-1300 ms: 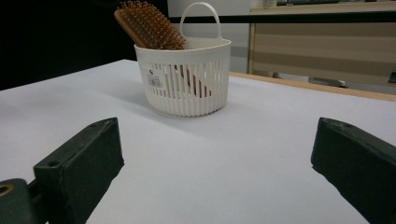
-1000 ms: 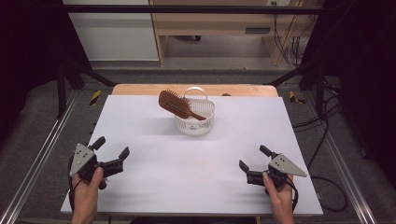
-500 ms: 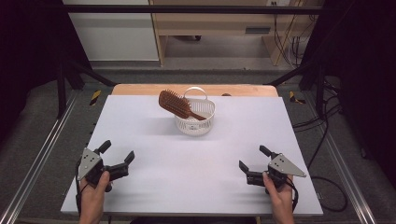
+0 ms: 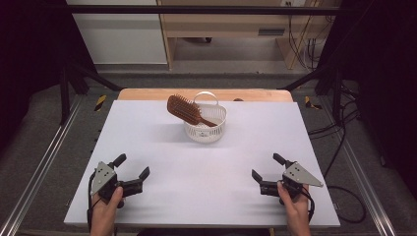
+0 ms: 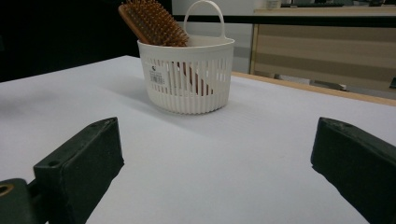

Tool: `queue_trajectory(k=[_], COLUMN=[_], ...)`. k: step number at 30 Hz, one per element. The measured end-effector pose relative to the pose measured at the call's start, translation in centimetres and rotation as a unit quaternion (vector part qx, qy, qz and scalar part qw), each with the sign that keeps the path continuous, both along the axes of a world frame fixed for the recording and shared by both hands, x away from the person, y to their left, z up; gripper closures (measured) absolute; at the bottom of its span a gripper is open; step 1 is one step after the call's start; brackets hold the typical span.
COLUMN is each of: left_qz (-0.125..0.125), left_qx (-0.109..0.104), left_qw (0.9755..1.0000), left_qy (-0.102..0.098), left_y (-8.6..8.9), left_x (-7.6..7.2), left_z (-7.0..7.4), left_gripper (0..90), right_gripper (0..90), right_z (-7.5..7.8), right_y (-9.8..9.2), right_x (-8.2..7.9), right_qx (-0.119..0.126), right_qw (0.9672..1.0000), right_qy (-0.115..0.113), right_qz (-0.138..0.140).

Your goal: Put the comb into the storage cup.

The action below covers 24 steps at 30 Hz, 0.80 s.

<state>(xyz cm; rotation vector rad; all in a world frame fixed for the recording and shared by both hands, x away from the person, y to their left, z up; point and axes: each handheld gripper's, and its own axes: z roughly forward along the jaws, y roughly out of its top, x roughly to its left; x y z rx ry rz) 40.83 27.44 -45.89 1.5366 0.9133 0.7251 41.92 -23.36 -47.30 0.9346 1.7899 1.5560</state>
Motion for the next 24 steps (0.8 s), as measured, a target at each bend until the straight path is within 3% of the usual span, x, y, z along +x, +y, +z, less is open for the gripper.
queue_trajectory(k=[4, 9, 16, 24], left_qz=[-0.008, -0.001, 0.029, 0.044], left_qx=[-0.005, -0.011, -0.002, 0.016], left_qw=[0.9999, 0.9999, 0.9991, 0.9983], left_qy=[0.006, -0.004, -0.032, -0.034], left_y=[0.0, 0.3, 1.6, 2.5], left_x=[-0.1, -0.6, -1.3, -1.5], left_z=[-0.5, -0.5, -0.2, -0.2], left_gripper=[1.9, 2.0, 2.0, 1.9], right_gripper=[2.3, 2.4, 2.4, 2.4], right_z=[0.0, 0.1, 0.0, -0.2], right_y=[0.0, -0.4, -1.0, -1.5], right_x=[-0.1, -0.1, -0.1, 0.1], right_qx=[0.002, -0.002, -0.001, 0.001], right_qw=[1.0000, 0.9999, 0.9998, 0.9998], right_qy=[-0.004, -0.013, -0.020, -0.018], right_qz=[0.003, 0.007, 0.003, -0.011])
